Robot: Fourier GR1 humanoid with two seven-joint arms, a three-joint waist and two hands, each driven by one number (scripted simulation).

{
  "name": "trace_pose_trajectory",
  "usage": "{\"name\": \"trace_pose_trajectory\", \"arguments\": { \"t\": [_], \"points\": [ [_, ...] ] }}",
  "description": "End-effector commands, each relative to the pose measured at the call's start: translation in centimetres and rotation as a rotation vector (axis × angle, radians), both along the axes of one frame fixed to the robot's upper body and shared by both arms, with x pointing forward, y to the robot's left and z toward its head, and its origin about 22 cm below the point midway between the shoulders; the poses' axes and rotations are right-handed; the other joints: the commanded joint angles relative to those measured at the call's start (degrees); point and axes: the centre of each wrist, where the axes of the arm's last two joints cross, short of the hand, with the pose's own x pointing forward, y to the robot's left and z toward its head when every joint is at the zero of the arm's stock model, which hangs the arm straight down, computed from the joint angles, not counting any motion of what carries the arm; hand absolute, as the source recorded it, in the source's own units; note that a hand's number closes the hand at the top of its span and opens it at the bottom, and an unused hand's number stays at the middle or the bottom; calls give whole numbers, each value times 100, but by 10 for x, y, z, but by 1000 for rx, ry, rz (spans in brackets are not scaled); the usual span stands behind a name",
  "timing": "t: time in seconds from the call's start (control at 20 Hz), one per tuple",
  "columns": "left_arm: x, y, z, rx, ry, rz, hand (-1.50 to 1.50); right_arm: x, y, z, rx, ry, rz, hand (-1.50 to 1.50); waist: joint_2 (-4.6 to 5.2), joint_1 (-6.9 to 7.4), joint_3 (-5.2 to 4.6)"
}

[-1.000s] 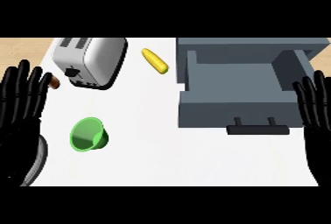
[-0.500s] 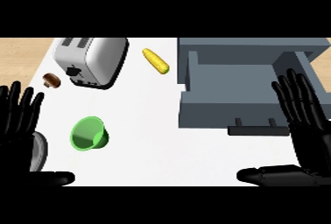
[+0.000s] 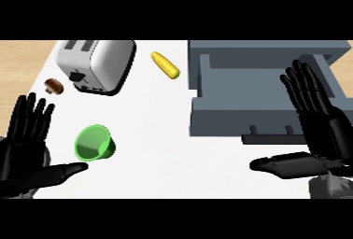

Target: Pick up the cup, place it into the drawer and close the drawer

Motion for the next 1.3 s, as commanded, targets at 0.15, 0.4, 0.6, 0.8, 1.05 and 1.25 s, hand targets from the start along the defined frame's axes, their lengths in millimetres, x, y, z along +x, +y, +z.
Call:
{"name": "trace_pose_trajectory", "arguments": {
  "t": [0.15, 0.4, 0.6, 0.8, 1.05, 1.25],
  "points": [
    [-1, 29, -64, 11, 97, 31, -150, 18, -6, 9, -4, -23, 11, -150, 2, -4, -2],
    [14, 30, -92, 28, 146, 86, -150, 2, -10, 28, 0, -27, 4, -150, -4, -38, -2],
    [10, 30, -109, 20, 171, 98, -150, 12, 8, 25, -14, -23, 20, -150, -6, -12, -1],
    [-1, 61, -138, 30, 187, 113, -150, 10, -18, 37, -20, -38, 5, -150, -4, -29, -2],
    [1, 51, -175, 27, 188, 117, -150, 30, -5, 27, -26, -20, 3, -150, 10, -36, -7],
    [-28, 57, -199, 27, 202, 121, -150, 14, -5, 30, -2, -37, -5, -150, 3, -39, -6]
  ]
}}
